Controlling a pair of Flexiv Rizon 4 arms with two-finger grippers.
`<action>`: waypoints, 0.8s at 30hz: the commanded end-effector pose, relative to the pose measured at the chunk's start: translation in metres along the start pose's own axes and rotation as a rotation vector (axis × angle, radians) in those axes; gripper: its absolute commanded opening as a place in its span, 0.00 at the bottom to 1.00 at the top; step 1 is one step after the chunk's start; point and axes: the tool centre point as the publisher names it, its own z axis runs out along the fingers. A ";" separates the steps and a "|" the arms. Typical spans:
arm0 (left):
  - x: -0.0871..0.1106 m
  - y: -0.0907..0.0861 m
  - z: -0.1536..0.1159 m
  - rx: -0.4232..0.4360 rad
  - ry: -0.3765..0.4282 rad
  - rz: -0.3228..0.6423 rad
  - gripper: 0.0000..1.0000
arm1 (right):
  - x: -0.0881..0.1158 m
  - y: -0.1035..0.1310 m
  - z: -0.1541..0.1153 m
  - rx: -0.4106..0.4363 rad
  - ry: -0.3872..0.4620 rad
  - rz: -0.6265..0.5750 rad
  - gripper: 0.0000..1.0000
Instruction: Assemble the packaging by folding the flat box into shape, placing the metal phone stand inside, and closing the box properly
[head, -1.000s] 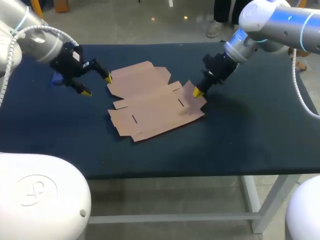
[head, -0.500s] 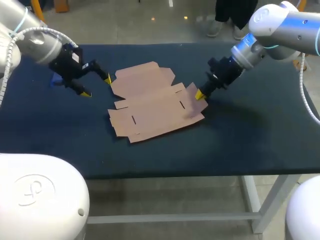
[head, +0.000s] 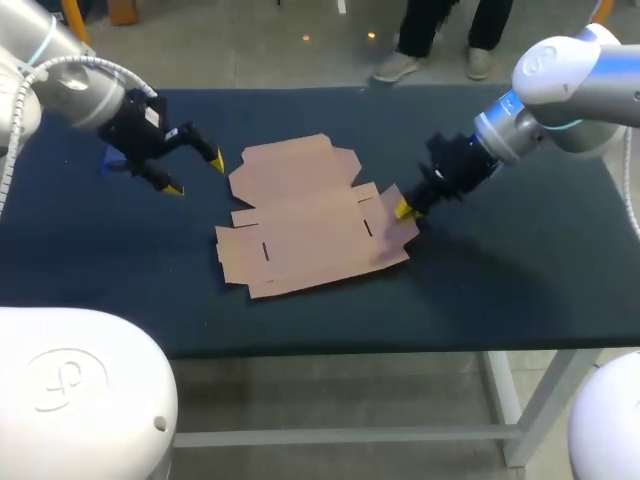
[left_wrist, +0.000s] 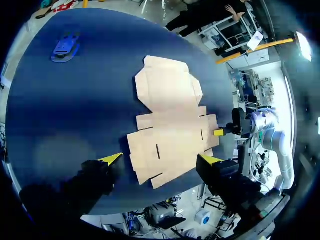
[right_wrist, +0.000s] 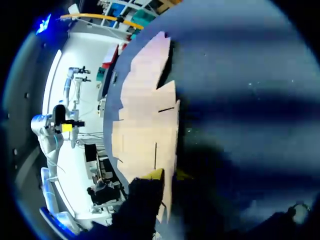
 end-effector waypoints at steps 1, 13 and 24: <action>0.002 -0.001 0.001 -0.008 -0.005 0.002 1.00 | 0.001 -0.009 0.000 -0.121 -0.009 0.007 0.46; 0.003 -0.005 0.004 -0.018 -0.006 0.000 1.00 | -0.011 0.007 -0.013 0.077 -0.041 -0.008 0.72; 0.006 -0.010 0.008 -0.023 -0.009 -0.005 1.00 | -0.018 0.024 -0.005 0.259 -0.028 -0.028 0.47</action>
